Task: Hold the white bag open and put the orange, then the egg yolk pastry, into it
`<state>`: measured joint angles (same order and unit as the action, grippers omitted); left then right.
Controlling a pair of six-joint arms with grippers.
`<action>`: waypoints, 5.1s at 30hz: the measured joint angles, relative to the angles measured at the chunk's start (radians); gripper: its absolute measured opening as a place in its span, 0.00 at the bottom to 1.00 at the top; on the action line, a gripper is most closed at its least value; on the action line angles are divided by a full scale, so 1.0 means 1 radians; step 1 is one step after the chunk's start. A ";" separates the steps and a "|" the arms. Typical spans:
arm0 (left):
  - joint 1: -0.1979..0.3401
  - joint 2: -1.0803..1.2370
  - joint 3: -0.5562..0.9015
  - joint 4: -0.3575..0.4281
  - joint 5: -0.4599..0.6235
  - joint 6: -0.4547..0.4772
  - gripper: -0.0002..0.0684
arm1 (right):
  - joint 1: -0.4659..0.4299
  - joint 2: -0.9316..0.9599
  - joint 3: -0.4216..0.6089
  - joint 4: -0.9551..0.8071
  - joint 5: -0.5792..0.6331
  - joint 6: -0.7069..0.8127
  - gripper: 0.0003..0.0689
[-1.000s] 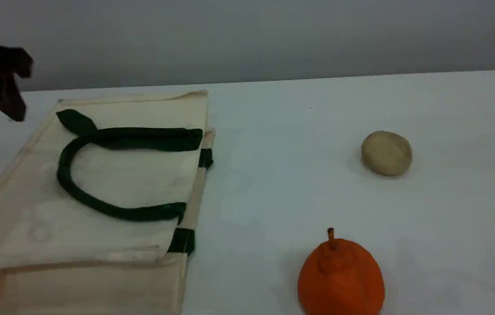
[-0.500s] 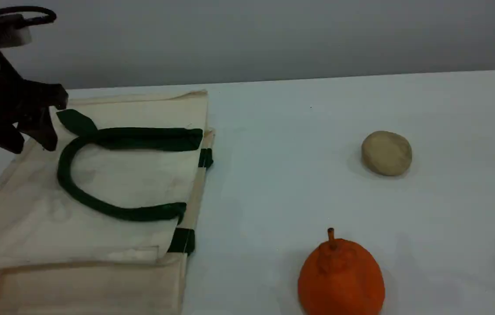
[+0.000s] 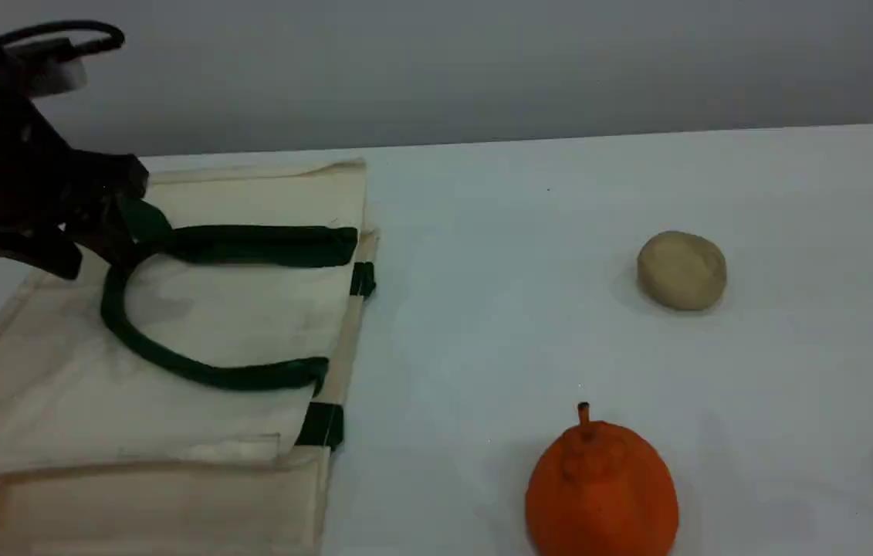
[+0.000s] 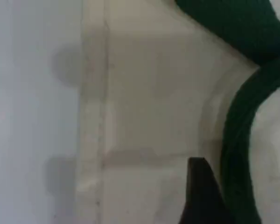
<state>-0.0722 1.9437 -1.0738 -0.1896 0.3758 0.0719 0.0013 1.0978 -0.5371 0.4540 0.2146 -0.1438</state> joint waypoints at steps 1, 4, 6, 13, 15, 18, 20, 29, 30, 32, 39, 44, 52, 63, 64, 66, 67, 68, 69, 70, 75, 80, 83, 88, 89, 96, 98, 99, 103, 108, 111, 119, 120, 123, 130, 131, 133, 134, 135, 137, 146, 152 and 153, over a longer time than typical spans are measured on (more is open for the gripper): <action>0.000 0.007 -0.007 0.001 0.002 0.000 0.56 | 0.000 0.000 0.000 0.000 0.000 0.000 0.60; 0.000 0.036 -0.030 0.001 0.002 0.001 0.56 | 0.000 0.000 0.000 0.000 0.000 -0.006 0.60; -0.002 0.065 -0.049 0.002 0.008 0.001 0.56 | 0.000 0.000 0.000 0.000 0.000 -0.008 0.60; -0.051 0.145 -0.087 0.000 0.009 0.002 0.56 | 0.000 0.000 0.000 0.000 0.000 -0.019 0.60; -0.065 0.162 -0.088 0.003 0.006 0.002 0.56 | 0.000 0.000 0.000 0.000 0.000 -0.019 0.60; -0.070 0.188 -0.088 0.003 0.016 0.002 0.56 | 0.000 0.000 0.000 0.000 0.000 -0.019 0.60; -0.070 0.198 -0.088 0.005 0.031 0.002 0.56 | 0.000 0.000 0.000 0.000 0.000 -0.019 0.60; -0.070 0.217 -0.088 0.008 0.040 0.002 0.53 | 0.000 0.000 0.000 0.000 0.000 -0.019 0.60; -0.070 0.217 -0.088 0.008 0.042 0.002 0.51 | 0.000 0.000 0.000 0.000 0.000 -0.019 0.60; -0.070 0.217 -0.088 0.008 0.049 0.002 0.43 | 0.000 0.000 0.000 0.000 0.000 -0.019 0.60; -0.070 0.198 -0.090 0.027 0.103 0.002 0.13 | 0.000 0.000 0.000 0.000 0.007 -0.019 0.60; -0.070 0.105 -0.150 0.034 0.198 0.002 0.13 | 0.000 0.000 0.000 0.000 0.039 -0.019 0.60; -0.070 -0.111 -0.275 0.024 0.388 0.044 0.13 | 0.000 0.000 0.000 0.028 0.146 -0.047 0.60; -0.070 -0.400 -0.312 -0.151 0.575 0.180 0.13 | 0.000 0.000 0.000 0.361 0.299 -0.377 0.60; -0.071 -0.416 -0.314 -0.155 0.584 0.181 0.13 | 0.000 0.000 0.000 0.406 0.320 -0.421 0.60; -0.087 -0.453 -0.320 -0.154 0.604 0.181 0.13 | 0.000 0.000 0.000 0.490 0.352 -0.502 0.60; -0.102 -0.467 -0.326 -0.154 0.620 0.182 0.13 | 0.000 0.000 0.000 0.533 0.366 -0.545 0.60; -0.117 -0.479 -0.326 -0.151 0.623 0.183 0.13 | 0.000 0.000 0.000 0.574 0.378 -0.584 0.60; -0.131 -0.490 -0.326 -0.144 0.625 0.189 0.13 | 0.000 0.000 0.000 0.610 0.382 -0.613 0.60; -0.146 -0.498 -0.329 -0.133 0.626 0.190 0.13 | 0.000 0.001 0.001 0.638 0.384 -0.645 0.60; -0.184 -0.503 -0.373 -0.063 0.664 0.170 0.13 | 0.000 0.043 0.001 0.702 0.409 -0.711 0.60; -0.188 -0.503 -0.449 -0.067 0.682 0.157 0.13 | 0.018 0.134 0.001 0.754 0.439 -0.775 0.60; -0.218 -0.501 -0.468 -0.068 0.673 0.157 0.13 | 0.070 0.196 0.001 0.818 0.426 -0.840 0.60; -0.266 -0.446 -0.487 -0.028 0.666 0.158 0.13 | 0.188 0.288 0.001 0.936 0.362 -0.946 0.60; -0.267 -0.435 -0.488 -0.026 0.665 0.158 0.13 | 0.205 0.304 0.001 0.952 0.347 -0.961 0.60; -0.287 -0.400 -0.488 -0.037 0.676 0.159 0.13 | 0.240 0.339 0.001 0.961 0.333 -0.972 0.60; -0.302 -0.400 -0.488 -0.041 0.689 0.179 0.13 | 0.240 0.344 0.001 0.960 0.337 -0.972 0.60; -0.309 -0.400 -0.488 -0.044 0.701 0.186 0.13 | 0.240 0.349 0.001 0.959 0.341 -0.973 0.60; -0.313 -0.402 -0.488 -0.049 0.705 0.189 0.13 | 0.240 0.383 0.001 0.959 0.313 -0.987 0.60; -0.313 -0.409 -0.527 -0.044 0.738 0.189 0.13 | 0.240 0.437 0.001 0.961 0.259 -0.987 0.60; -0.313 -0.410 -0.548 -0.044 0.746 0.189 0.13 | 0.240 0.481 0.001 0.978 0.255 -1.007 0.60; -0.313 -0.410 -0.548 -0.066 0.750 0.189 0.13 | 0.304 0.580 0.001 1.095 0.298 -1.127 0.60; -0.313 -0.410 -0.548 -0.072 0.750 0.189 0.13 | 0.325 0.590 0.001 1.106 0.290 -1.137 0.60; -0.313 -0.410 -0.548 -0.074 0.749 0.189 0.13 | 0.388 0.625 0.001 1.170 0.238 -1.174 0.60; -0.313 -0.410 -0.548 -0.075 0.749 0.195 0.13 | 0.440 0.661 -0.005 1.294 0.200 -1.332 0.60; -0.313 -0.410 -0.548 -0.079 0.751 0.202 0.13 | 0.440 0.666 -0.010 1.294 0.203 -1.345 0.60; -0.313 -0.410 -0.548 -0.084 0.765 0.212 0.13 | 0.440 0.683 -0.020 1.293 0.197 -1.346 0.60; -0.313 -0.410 -0.548 -0.090 0.765 0.213 0.13 | 0.439 0.693 -0.027 1.293 0.200 -1.346 0.60; -0.313 -0.410 -0.548 -0.095 0.764 0.215 0.13 | 0.439 0.703 -0.032 1.293 0.216 -1.346 0.60; -0.313 -0.409 -0.548 -0.096 0.763 0.215 0.13 | 0.439 0.724 -0.046 1.292 0.253 -1.346 0.60; -0.313 -0.408 -0.548 -0.097 0.761 0.226 0.13 | 0.439 0.802 -0.081 1.291 0.257 -1.358 0.60; -0.313 -0.408 -0.548 -0.097 0.760 0.226 0.13 | 0.439 0.822 -0.083 1.291 0.267 -1.392 0.46; -0.313 -0.408 -0.548 -0.098 0.760 0.226 0.13 | 0.439 0.822 -0.083 1.290 0.276 -1.394 0.38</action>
<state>-0.3851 1.5356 -1.6213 -0.2879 1.1362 0.2982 0.4405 1.9199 -0.6198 1.7444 0.4902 -1.5380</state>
